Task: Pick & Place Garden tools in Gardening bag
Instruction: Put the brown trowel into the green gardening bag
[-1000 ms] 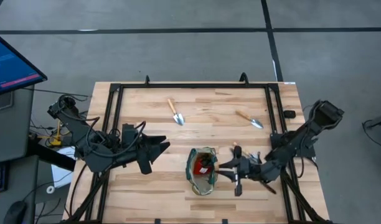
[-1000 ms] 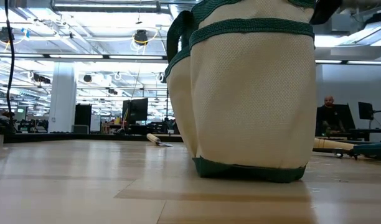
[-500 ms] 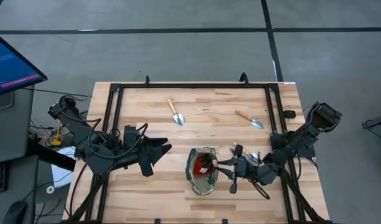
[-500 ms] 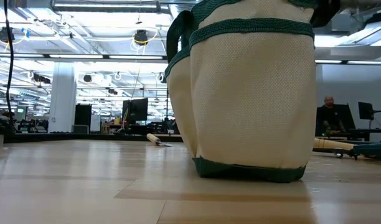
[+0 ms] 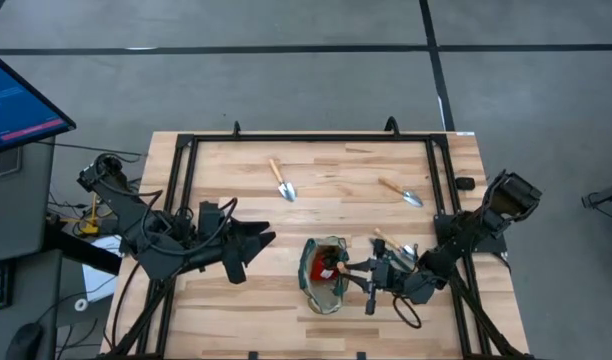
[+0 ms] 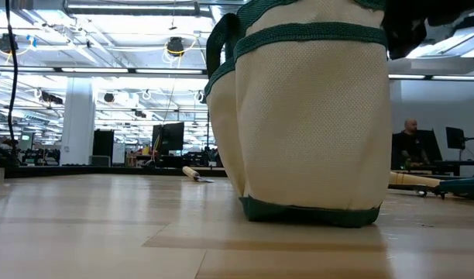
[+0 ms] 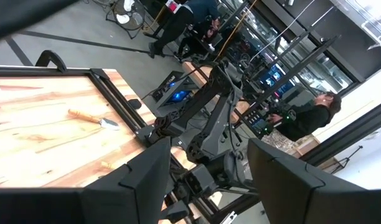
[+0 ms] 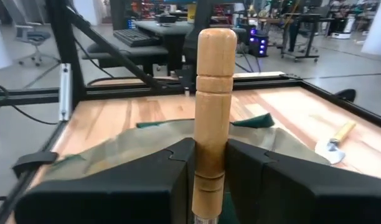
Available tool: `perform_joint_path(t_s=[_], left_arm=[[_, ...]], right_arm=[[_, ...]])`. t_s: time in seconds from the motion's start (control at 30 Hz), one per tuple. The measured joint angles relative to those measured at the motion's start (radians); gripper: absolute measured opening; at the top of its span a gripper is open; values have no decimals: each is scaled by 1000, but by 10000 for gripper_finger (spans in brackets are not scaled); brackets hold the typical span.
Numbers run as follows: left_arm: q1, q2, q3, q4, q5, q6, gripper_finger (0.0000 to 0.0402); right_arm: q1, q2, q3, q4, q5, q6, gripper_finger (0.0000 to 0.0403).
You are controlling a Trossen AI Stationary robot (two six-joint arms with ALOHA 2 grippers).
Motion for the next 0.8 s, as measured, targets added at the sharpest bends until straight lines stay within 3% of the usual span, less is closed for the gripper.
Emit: perform_joint_path(t_s=[0.43, 0.8], left_arm=[[0, 0, 0, 0, 0, 23, 214], [0, 0, 0, 0, 0, 26, 214]], right_arm=[[-12, 0, 0, -55, 9, 26, 80], [-10, 0, 0, -59, 8, 26, 186]])
